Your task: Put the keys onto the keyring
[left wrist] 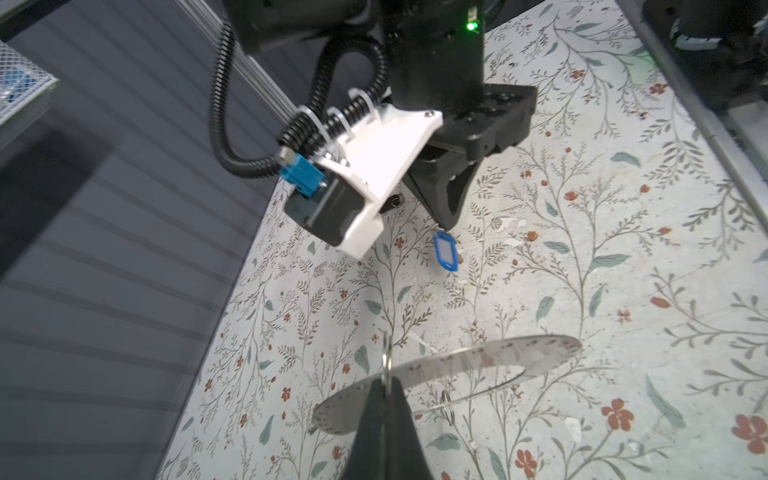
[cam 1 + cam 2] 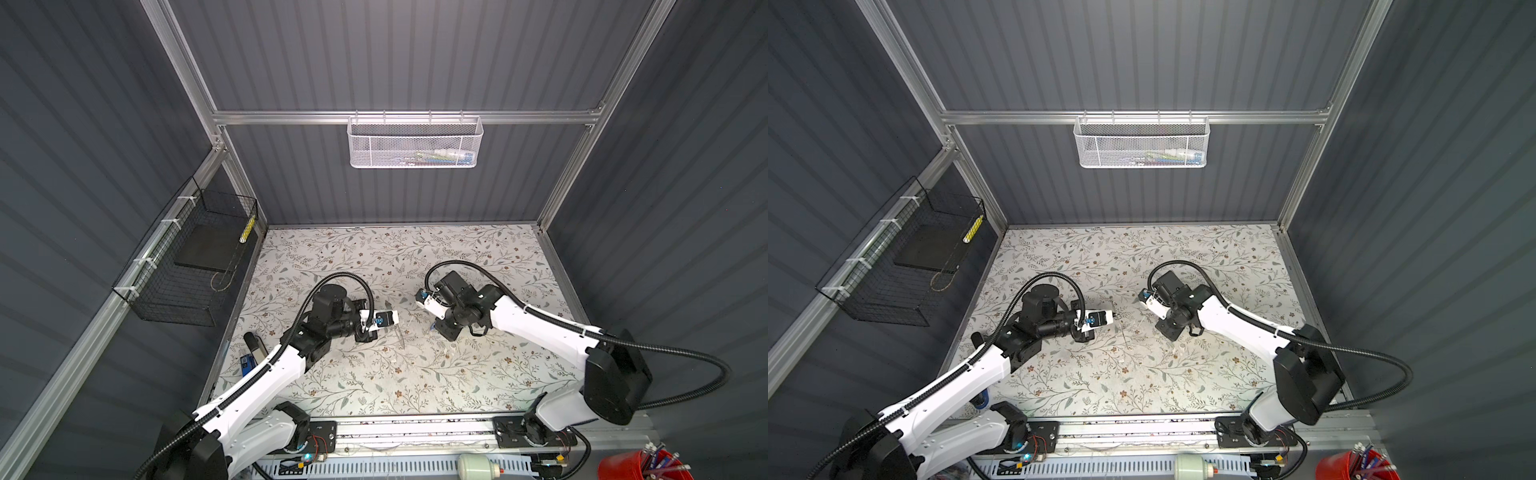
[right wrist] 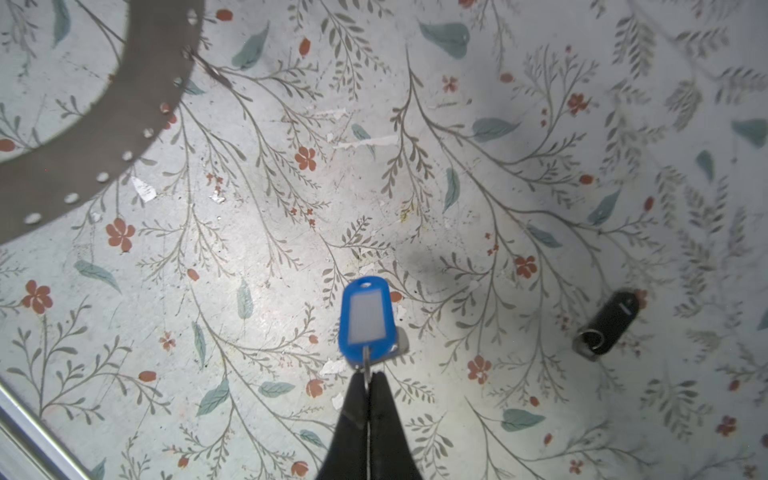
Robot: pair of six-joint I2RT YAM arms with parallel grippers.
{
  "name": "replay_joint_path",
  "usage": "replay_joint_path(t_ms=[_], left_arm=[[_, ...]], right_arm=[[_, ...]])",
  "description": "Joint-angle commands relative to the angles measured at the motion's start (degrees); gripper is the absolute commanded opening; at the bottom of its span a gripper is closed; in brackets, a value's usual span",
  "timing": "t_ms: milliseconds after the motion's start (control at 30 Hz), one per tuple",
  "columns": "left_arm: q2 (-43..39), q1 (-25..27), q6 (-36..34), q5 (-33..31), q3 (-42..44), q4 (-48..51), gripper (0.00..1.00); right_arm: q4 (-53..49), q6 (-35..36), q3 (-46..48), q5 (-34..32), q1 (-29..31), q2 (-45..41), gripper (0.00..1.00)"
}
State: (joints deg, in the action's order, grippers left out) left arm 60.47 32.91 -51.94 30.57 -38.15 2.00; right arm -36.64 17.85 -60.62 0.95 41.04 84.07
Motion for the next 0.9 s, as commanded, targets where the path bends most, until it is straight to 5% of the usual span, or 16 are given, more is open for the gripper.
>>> replay_joint_path(t_ms=[0, 400, 867], left_arm=[[2.04, -0.21, -3.21, 6.72, -3.11, 3.72, 0.00], [12.14, 0.31, -2.82, 16.87, -11.42, 12.34, 0.00], [19.24, 3.60, -2.47, 19.04, -17.86, 19.25, 0.00]], right_arm=[[3.16, 8.66, 2.71, 2.09, 0.36, -4.38, 0.00], [20.93, 20.23, 17.03, 15.27, 0.54, -23.40, 0.00], [31.69, 28.91, 22.36, 14.01, 2.65, -26.95, 0.00]])
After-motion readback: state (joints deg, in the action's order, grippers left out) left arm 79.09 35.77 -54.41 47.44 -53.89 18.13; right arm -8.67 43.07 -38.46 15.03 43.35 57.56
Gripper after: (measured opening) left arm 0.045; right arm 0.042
